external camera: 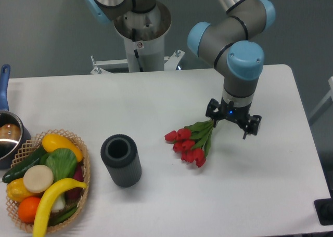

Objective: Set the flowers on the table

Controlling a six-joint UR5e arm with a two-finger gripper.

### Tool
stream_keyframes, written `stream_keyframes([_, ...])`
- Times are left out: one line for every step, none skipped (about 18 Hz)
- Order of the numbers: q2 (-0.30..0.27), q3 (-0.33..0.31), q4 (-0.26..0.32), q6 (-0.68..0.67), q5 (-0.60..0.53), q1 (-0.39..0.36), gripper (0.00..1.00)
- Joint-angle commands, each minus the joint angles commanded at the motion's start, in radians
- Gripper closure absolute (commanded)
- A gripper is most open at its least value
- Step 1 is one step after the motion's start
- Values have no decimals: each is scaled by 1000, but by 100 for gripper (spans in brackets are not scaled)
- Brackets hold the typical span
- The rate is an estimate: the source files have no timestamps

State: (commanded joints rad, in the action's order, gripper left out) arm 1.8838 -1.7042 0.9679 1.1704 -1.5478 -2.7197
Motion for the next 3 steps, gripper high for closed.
stream_keyframes([-2,0,0,0,0,-2,0])
stream_keyframes([-5,-3,0,-5,0,-2,0])
stream_keyframes([-5,-8,-2,-6,-2,0,0])
